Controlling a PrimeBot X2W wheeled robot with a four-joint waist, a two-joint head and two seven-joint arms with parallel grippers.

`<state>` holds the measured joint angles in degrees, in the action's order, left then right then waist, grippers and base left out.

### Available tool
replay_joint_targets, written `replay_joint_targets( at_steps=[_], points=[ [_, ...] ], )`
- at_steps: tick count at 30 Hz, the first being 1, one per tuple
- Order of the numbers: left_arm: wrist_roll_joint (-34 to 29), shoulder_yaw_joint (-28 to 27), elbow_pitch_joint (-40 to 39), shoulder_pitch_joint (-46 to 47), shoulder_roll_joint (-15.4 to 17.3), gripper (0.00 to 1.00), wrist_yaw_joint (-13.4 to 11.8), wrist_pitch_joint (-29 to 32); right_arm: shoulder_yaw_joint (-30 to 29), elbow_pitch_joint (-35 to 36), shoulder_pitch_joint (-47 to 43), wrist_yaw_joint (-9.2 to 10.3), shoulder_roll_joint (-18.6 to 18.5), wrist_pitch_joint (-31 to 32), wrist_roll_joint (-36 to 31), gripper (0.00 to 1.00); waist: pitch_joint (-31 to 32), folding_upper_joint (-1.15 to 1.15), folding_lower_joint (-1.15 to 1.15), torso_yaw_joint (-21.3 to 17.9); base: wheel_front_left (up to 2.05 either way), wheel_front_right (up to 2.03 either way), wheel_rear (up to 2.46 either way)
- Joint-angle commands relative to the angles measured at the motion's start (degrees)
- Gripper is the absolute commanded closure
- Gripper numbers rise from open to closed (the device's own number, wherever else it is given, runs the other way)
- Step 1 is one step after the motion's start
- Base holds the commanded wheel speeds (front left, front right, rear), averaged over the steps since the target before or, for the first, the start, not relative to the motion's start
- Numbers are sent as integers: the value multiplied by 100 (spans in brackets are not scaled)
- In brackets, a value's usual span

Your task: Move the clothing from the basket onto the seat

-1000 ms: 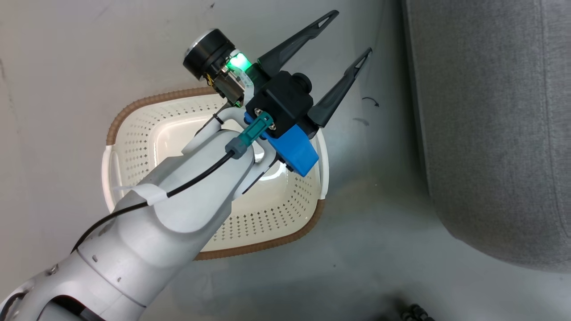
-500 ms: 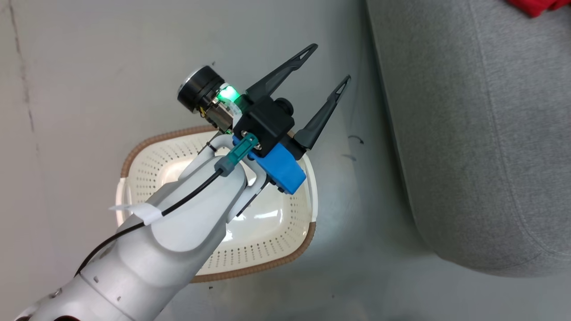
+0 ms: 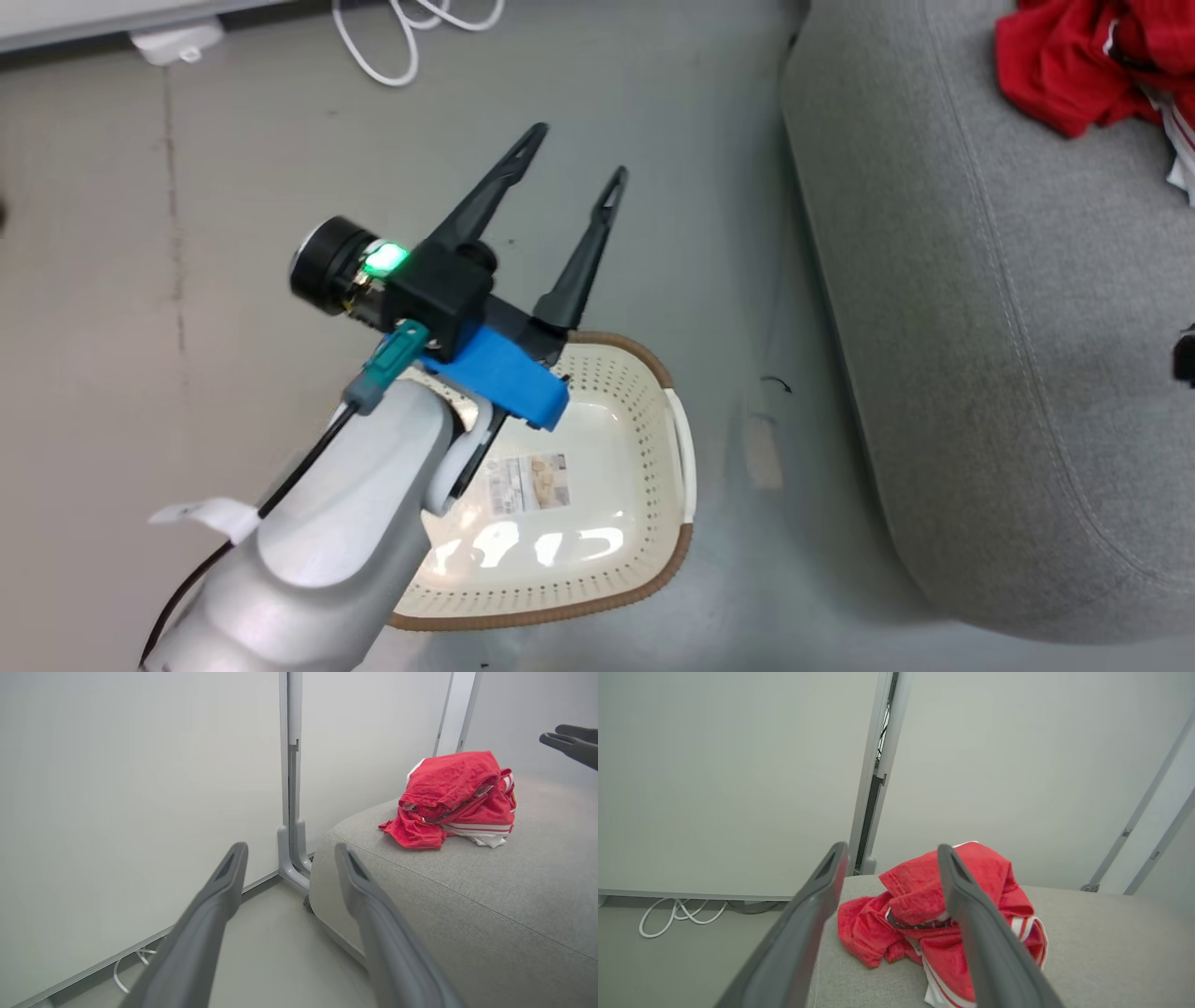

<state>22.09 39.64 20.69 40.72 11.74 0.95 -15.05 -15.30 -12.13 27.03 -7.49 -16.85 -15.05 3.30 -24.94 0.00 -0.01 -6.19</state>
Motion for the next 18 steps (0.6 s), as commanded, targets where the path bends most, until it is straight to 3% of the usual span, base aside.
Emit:
replay_joint_targets(
  at_steps=[1, 18],
  points=[
    [-60, -155, -52, -160, 2, 0, -31, -17, 32, 118, -151, -1, 99, -20, 81, 0, 206, 0, 1, 186, 0, 0, 0],
    [-429, -1687, -278, -1530, -245, 0, 103, -17, 902, 337, -957, -1, 865, -19, 74, 0, 1058, 0, 1, 766, 0, 0, 0]
  ],
)
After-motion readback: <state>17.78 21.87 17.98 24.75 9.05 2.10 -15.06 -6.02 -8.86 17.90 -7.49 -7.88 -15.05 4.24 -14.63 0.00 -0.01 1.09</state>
